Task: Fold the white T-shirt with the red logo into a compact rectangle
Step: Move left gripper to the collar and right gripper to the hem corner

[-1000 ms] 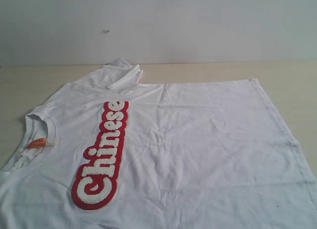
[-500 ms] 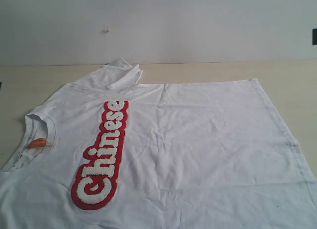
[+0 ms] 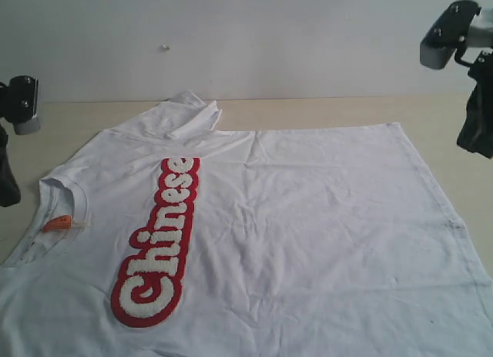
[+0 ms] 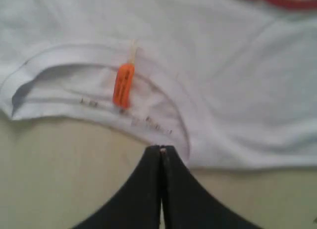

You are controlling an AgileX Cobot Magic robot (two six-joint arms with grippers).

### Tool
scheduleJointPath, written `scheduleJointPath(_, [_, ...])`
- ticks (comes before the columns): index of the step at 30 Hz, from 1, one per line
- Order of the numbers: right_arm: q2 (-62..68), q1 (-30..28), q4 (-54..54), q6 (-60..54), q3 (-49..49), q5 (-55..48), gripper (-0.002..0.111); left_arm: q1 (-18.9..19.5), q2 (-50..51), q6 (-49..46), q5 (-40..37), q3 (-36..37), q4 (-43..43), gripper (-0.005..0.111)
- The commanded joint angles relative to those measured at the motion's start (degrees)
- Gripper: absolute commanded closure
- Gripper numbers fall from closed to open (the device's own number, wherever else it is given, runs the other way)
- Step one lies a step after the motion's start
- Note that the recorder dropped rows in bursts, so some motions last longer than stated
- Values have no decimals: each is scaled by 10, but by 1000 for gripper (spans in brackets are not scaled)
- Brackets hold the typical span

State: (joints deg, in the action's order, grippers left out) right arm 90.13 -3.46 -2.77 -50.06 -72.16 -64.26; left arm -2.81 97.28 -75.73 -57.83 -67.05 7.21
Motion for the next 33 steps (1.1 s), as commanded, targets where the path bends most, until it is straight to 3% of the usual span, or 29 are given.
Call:
scheduleJointPath(1, [19,-3,20,-95,-8,-8,78,-1,22,-19,40,-4,-100,96])
scheduleJointPath(5, [43,-3,32,-103,-8,11,58,-1,58,-31,66,-4,-154,51])
scheduleJointPath(6, [50,-3,32,-103,-8,14,56,-1,67,-31,78,-4,-162,30])
scheduleJointPath(8, [58,-3,32,-103,-8,15,55,-1,82,-27,98,-4,-167,1])
scheduleJointPath(16, [79,-3,42,-103,-8,48,55,-1,111,-47,150,-4,-149,2])
scheduleJointPath(22, [79,-3,42,-101,-8,60,55,-1,115,-201,81,-21,-11,2])
scheduleJointPath(33, [79,-3,42,-102,-8,59,55,2,183,-188,59,-55,-22,2])
